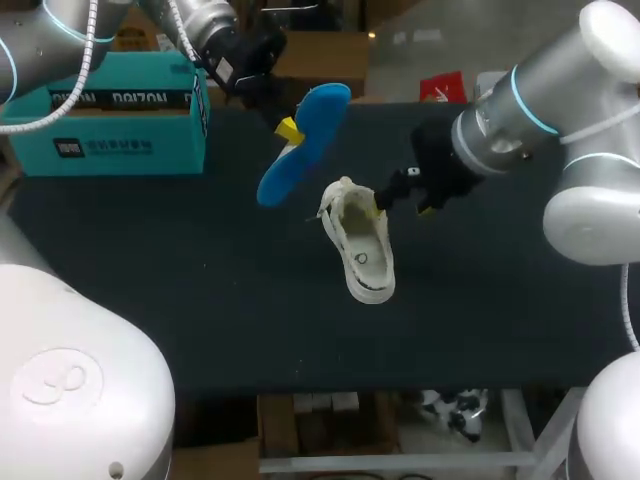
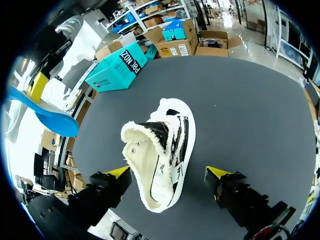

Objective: Open the shoe tongue, take the insole out of the shoe, put the insole back into the shoe, and pack the shoe into the shoebox

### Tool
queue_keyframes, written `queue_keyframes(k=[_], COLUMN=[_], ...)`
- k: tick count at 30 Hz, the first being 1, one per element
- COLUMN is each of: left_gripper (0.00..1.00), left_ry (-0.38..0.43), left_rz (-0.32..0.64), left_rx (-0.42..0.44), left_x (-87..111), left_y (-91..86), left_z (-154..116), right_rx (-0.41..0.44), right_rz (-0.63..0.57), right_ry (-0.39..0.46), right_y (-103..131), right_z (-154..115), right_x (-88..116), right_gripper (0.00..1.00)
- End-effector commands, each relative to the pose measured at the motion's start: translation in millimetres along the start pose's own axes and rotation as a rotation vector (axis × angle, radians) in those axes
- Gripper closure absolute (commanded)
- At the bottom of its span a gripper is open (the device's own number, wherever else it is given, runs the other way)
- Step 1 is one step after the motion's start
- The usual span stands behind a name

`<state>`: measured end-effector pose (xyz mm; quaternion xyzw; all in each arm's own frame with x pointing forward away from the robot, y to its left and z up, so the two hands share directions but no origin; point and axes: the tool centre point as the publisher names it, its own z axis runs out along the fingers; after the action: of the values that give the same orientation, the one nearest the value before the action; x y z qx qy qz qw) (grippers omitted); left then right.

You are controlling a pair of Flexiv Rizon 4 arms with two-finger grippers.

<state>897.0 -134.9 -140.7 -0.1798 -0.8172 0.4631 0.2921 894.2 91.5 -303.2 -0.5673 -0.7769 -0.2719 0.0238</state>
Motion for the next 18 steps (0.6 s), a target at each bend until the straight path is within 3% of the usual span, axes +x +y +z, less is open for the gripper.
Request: queue_keyframes(k=[1, 4, 6, 11, 18], left_gripper=[1.00, 1.00, 1.00, 1.00, 1.00], left_ry=[0.009, 0.023, 0.033, 0.087, 0.087], left_rz=[0.001, 0.012, 0.035, 0.072, 0.103], left_rx=[0.004, 0.057, 0.090, 0.147, 0.204], left_x=[-2.8, 9.3, 21.0, 48.0, 67.9], left_y=[0.8, 3.3, 1.2, -18.3, -38.1], left_z=[-2, 14, 31, 63, 81], right_rx=[0.000, -0.005, 0.041, 0.098, 0.136], right_rz=[-0.001, 0.006, 0.040, 0.142, 0.286], right_ry=[0.001, 0.032, 0.034, 0.058, 0.125], right_y=[0, 0, 0, -9, -27], right_z=[0, -6, -14, -38, -57], right_x=[0, -4, -10, -14, -17], right_gripper=[0.00, 0.00, 0.00, 0.00, 0.00])
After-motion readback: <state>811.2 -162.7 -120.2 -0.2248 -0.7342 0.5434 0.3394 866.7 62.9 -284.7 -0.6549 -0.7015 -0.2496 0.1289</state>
